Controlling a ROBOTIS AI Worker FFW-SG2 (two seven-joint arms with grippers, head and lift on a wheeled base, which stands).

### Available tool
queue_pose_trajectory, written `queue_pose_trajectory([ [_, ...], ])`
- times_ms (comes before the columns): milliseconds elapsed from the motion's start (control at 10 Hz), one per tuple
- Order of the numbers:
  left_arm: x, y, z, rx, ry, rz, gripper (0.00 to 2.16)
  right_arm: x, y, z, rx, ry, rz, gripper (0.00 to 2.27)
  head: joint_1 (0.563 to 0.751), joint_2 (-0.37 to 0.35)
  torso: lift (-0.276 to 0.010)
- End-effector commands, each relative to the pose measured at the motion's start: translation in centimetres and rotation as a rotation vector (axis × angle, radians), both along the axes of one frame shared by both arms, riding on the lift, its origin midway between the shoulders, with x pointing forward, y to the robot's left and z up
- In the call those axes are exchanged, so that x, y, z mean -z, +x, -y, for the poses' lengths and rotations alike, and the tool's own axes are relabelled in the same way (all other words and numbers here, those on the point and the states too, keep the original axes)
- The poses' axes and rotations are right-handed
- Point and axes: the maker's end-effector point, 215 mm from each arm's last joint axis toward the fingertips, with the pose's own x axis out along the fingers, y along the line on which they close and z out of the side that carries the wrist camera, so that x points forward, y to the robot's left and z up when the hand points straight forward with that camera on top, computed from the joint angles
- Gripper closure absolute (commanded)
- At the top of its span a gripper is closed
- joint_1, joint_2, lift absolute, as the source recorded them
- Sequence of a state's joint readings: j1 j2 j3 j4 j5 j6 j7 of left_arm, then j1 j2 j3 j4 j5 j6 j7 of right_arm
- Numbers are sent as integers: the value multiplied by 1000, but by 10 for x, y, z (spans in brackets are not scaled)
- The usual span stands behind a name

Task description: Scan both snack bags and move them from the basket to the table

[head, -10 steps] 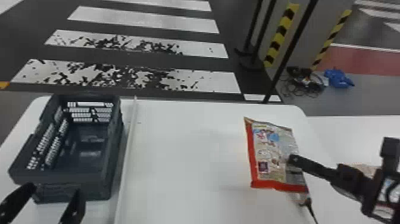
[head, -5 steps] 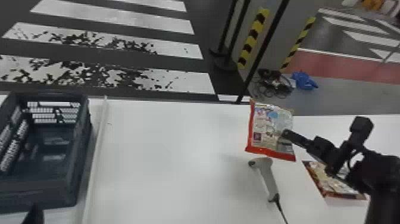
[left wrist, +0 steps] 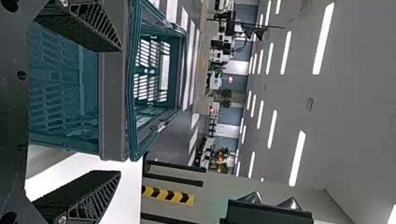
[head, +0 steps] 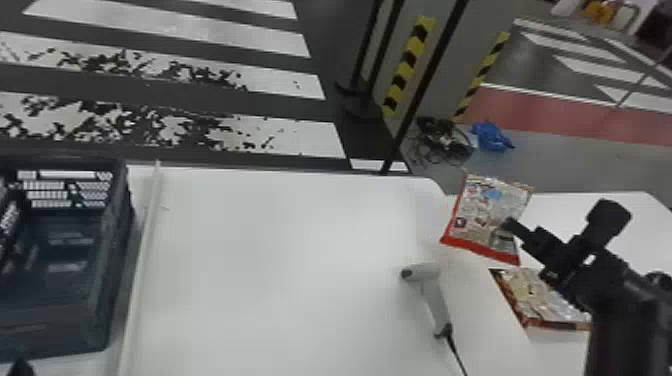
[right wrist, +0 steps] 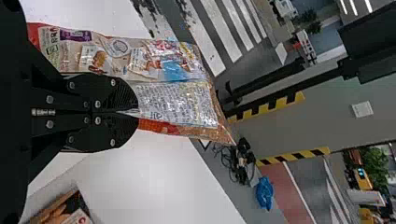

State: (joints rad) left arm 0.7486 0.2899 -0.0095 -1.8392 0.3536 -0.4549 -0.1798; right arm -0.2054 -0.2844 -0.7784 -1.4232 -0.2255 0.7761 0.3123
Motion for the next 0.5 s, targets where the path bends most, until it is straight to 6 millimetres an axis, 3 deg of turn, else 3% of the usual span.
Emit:
queue_pose_trajectory([
  [0,-2,0,2,5,-2,4,53,5,-5,18,71,-22,9,2250,695,-350,-98],
  [400,-30,-2,10,34,-25,47,53,32,-34,73,291,-78,0,2250,695,-350,-98],
])
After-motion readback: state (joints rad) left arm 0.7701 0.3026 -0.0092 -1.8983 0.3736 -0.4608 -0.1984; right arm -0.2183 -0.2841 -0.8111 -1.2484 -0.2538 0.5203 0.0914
